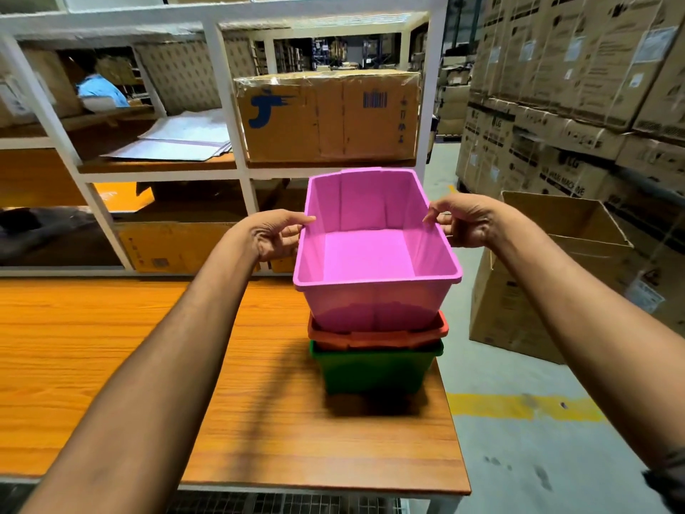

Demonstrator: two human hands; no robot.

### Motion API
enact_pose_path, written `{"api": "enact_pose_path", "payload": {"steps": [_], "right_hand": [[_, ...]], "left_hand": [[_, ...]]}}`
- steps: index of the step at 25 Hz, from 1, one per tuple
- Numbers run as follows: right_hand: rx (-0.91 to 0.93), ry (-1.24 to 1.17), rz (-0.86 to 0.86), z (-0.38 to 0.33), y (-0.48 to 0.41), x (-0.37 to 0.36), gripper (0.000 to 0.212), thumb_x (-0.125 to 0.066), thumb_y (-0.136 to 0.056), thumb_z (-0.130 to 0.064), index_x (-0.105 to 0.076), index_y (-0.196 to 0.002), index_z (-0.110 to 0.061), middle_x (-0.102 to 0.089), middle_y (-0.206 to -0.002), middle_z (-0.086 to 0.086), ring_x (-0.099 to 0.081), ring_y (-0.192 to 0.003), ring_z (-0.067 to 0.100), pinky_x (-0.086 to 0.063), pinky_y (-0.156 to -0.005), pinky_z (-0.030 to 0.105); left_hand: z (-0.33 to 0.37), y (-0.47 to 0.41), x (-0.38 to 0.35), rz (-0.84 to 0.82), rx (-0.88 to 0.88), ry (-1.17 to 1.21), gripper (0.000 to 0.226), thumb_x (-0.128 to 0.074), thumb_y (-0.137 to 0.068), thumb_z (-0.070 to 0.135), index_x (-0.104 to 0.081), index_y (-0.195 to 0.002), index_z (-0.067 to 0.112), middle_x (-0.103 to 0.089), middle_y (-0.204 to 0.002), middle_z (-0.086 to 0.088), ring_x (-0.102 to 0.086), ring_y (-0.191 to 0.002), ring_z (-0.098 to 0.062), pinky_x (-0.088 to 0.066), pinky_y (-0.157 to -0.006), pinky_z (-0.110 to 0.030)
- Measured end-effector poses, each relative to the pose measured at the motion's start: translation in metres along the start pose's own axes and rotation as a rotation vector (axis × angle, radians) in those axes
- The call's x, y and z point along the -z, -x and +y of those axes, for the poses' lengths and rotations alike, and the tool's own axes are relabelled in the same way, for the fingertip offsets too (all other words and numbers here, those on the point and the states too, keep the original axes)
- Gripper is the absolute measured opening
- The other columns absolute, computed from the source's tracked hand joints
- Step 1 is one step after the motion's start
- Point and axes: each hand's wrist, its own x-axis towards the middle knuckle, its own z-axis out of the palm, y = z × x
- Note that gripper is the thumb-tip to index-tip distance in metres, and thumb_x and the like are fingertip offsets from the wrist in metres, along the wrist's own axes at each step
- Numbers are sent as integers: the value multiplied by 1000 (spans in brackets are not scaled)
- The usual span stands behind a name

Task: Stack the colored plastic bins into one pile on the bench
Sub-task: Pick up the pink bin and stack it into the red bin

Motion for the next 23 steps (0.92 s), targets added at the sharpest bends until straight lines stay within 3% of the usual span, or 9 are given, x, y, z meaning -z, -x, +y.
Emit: {"api": "enact_pose_path", "payload": {"steps": [3, 8, 10, 13, 16, 21, 23], "right_hand": [[-59, 8, 6, 8, -6, -3, 17, -55, -84, 4, -59, -92, -10, -71, -76, 6, -68, -68, 21, -63, -60, 30], [-126, 31, 22, 23, -15, -6, 15, -54, -85, 3, -59, -94, -8, -72, -63, 6, -68, -72, 23, -63, -70, 34], [-148, 39, 31, 29, -18, -5, 17, -56, -84, 3, -60, -96, -8, -72, -64, 6, -69, -72, 23, -64, -68, 34], [-170, 42, 44, 39, -21, -5, 17, -58, -85, 2, -61, -96, -10, -71, -72, 6, -68, -64, 20, -63, -60, 30], [-194, 59, 71, 52, -25, -7, 9, -59, -90, -1, -61, -94, -8, -65, -75, 4, -64, -60, 16, -59, -70, 29], [-220, -16, 73, 64, -26, -7, 9, -62, -91, -3, -62, -99, -6, -71, -83, 6, -69, -77, 19, -58, -88, 32], [-220, -41, 69, 64, -22, -6, 12, -63, -91, -4, -62, -103, -6, -72, -89, 6, -70, -83, 20, -59, -86, 32]], "left_hand": [[-5, -4, -2, 25, 23, -13, 33, -75, -87, 7, -64, -119, 6, -73, -103, -10, -73, -91, -20, -63, -81, -37], [-17, -9, -6, 52, 65, -23, 26, -73, -89, 4, -63, -113, 6, -71, -101, -10, -72, -89, -20, -64, -67, -36], [-23, -13, -9, 57, 77, -31, 24, -72, -90, 4, -63, -112, 6, -70, -101, -9, -71, -87, -19, -64, -65, -35], [-34, -19, -10, 60, 101, -58, 23, -70, -92, 6, -62, -114, 6, -69, -101, -7, -70, -86, -18, -63, -76, -36], [-45, -25, -9, 82, 129, -69, 33, -69, -93, 6, -62, -125, 3, -70, -105, -10, -71, -89, -19, -63, -78, -36], [-55, -26, -10, 112, 152, -34, 36, -72, -91, 6, -62, -125, 3, -71, -113, -14, -75, -95, -23, -65, -70, -38], [-57, -28, -9, 130, 139, -41, 36, -73, -90, 8, -64, -125, 3, -73, -112, -14, -76, -96, -23, -65, -72, -37]]}}
